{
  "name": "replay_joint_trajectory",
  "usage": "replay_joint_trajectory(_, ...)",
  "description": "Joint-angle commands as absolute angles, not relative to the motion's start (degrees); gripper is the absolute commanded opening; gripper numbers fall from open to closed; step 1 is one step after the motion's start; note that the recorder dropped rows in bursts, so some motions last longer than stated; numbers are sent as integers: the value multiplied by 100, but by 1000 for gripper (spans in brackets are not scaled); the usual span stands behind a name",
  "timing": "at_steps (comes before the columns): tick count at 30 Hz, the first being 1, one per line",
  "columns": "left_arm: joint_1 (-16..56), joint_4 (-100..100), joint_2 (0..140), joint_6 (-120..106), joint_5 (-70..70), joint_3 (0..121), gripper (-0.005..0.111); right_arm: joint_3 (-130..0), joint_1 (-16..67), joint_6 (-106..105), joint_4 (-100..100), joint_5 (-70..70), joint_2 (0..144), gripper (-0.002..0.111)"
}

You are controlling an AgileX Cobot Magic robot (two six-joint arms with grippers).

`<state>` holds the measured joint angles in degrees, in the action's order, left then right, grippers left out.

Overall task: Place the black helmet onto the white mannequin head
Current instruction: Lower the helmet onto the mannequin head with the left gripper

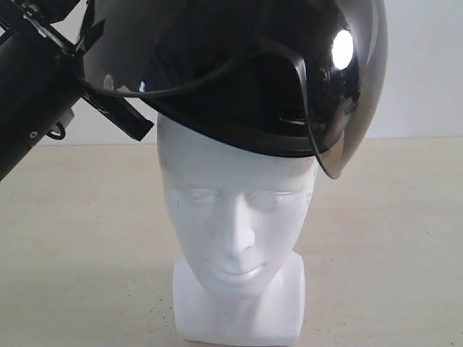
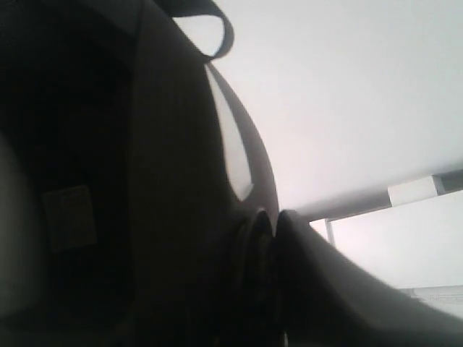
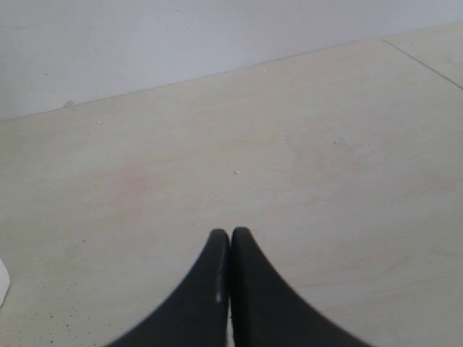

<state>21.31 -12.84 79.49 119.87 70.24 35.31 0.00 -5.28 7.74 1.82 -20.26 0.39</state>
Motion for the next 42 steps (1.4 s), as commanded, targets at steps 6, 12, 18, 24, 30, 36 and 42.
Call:
replay_joint_trajectory(6, 2102, -834, 7875, 12021, 6996, 3181, 4, 0, -566, 757, 180, -1995, 0, 0)
replay_joint_trajectory(12, 2102, -774, 7875, 12021, 6996, 3129, 4, 0, -566, 757, 180, -1995, 0, 0)
replay_joint_trajectory(18, 2102, -490, 7875, 12021, 6996, 2928, 4, 0, -566, 757, 180, -1995, 0, 0)
replay_joint_trajectory(24, 2102, -383, 7875, 12021, 6996, 2773, 4, 0, -566, 757, 180, -1995, 0, 0)
replay_joint_trajectory(30, 2102, -349, 7875, 12021, 6996, 2589, 4, 0, -566, 757, 180, -1995, 0, 0)
replay_joint_trajectory(36, 2102, -361, 7941, 12021, 6996, 2471, 4, 0, -566, 757, 180, -1995, 0, 0)
replay_joint_trajectory(42, 2102, -361, 7941, 12021, 6996, 2303, 4, 0, -566, 757, 180, -1995, 0, 0)
